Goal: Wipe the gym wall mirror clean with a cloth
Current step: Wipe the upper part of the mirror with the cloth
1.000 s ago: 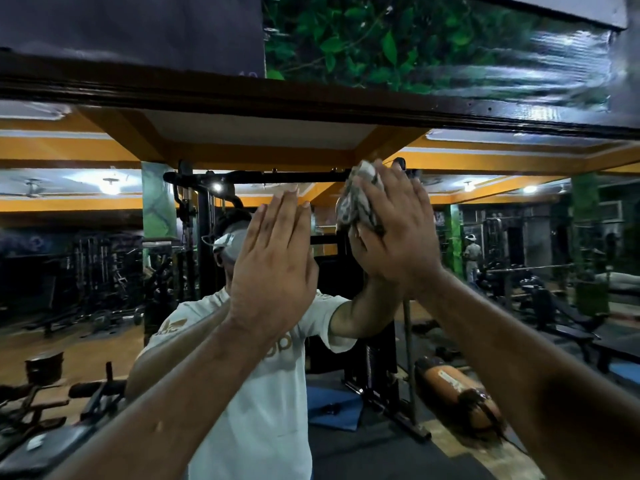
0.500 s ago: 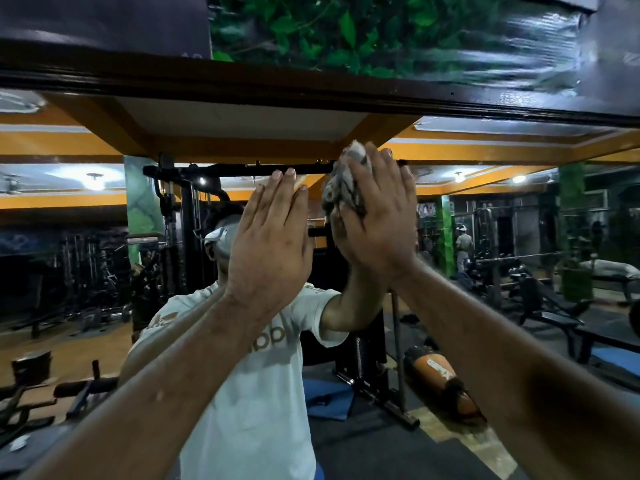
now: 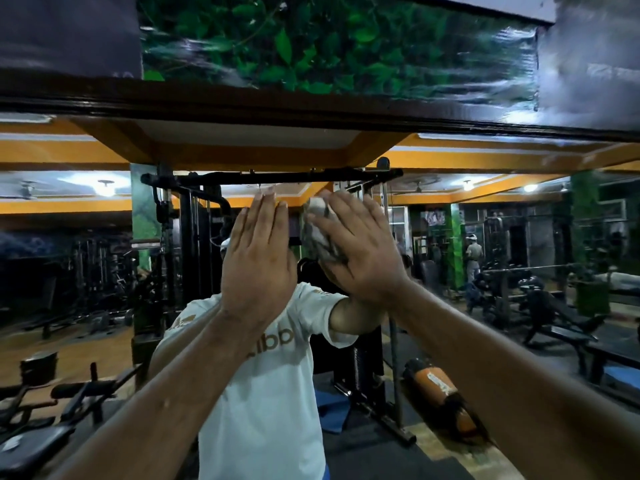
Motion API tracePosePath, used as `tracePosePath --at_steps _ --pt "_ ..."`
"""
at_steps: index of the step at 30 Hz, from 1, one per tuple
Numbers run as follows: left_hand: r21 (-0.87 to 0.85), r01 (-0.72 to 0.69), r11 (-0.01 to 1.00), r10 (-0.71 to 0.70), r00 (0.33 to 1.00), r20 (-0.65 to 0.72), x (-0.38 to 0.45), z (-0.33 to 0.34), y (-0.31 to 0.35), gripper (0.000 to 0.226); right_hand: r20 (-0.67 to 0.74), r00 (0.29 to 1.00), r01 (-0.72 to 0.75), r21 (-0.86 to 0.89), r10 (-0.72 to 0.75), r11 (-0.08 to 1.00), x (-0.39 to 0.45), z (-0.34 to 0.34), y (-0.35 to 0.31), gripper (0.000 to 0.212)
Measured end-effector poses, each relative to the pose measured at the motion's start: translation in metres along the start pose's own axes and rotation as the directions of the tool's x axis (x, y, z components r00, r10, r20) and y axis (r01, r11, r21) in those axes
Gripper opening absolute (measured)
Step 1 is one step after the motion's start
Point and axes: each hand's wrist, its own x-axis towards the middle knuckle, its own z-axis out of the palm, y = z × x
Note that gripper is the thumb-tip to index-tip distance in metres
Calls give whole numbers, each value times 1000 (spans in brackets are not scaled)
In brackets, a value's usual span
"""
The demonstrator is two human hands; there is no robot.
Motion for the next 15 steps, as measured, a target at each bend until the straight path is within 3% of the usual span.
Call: tracePosePath --at_steps 3,8,13,15 --pt "33 -79 996 78 997 25 0 3 14 60 22 998 58 -69 -57 996 -4 -8 27 65" --pt "54 -48 997 44 996 77 16 1 27 64 -52 962 -270 -54 268 961 26 -19 34 72" --pt "73 -63 995 55 993 107 14 7 41 62 87 996 -21 -67 27 998 -38 -16 37 67" --pt "91 -108 990 95 986 136 16 7 47 60 101 995 -10 -98 20 995 -51 -23 60 67"
